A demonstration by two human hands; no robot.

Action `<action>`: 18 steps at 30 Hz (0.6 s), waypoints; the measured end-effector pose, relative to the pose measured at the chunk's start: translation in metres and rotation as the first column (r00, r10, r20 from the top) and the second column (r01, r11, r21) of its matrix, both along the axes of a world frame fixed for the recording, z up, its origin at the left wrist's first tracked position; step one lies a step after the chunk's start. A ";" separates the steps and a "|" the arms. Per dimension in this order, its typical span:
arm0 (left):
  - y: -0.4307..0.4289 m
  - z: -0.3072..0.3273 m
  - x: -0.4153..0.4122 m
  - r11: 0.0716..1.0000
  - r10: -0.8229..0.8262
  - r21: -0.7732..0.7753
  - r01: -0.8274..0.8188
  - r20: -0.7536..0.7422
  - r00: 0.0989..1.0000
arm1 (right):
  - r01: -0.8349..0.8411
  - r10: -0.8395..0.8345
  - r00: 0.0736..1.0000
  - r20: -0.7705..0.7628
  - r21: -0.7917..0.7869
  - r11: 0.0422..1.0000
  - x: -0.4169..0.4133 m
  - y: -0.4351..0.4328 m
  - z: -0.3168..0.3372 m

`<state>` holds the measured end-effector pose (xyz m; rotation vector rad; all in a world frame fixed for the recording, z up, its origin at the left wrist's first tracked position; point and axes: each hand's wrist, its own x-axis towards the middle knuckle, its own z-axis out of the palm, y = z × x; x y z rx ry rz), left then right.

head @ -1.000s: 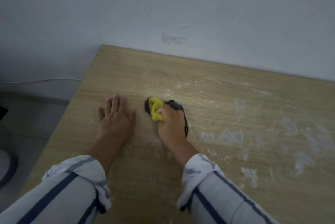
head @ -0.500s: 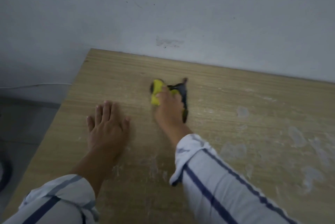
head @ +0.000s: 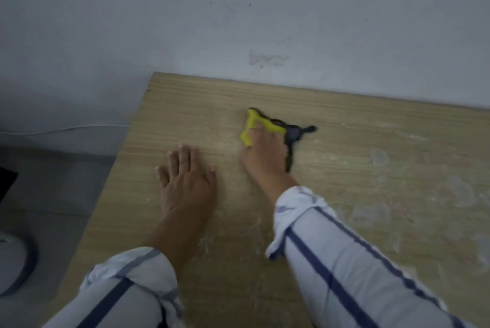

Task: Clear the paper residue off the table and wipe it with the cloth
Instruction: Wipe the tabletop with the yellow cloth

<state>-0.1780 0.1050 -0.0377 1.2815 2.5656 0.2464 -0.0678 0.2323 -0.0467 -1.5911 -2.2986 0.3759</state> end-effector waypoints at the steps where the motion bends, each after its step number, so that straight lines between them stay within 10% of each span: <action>1: 0.000 0.000 -0.001 1.000 -0.001 0.015 0.001 0.006 1.000 | -0.124 0.123 0.992 -0.020 -0.020 0.992 -0.018 -0.015 -0.002; 3: -0.003 0.001 -0.004 0.999 -0.036 0.037 0.034 0.030 0.999 | -0.254 0.247 0.966 -0.079 -0.091 0.963 -0.033 -0.028 -0.002; 6: -0.020 0.000 -0.018 0.989 -0.132 0.065 0.130 0.032 0.991 | 0.202 -0.217 0.962 -0.164 -0.107 0.974 0.002 -0.003 0.018; 11: -0.072 -0.003 -0.061 0.988 -0.148 0.037 0.149 -0.031 0.989 | 0.387 -0.346 0.909 0.233 -0.164 0.907 0.058 -0.006 0.025; 18: -0.099 0.001 -0.082 0.975 -0.217 0.037 0.217 -0.014 0.976 | -0.187 0.183 0.982 -0.037 -0.170 0.968 -0.103 -0.112 0.008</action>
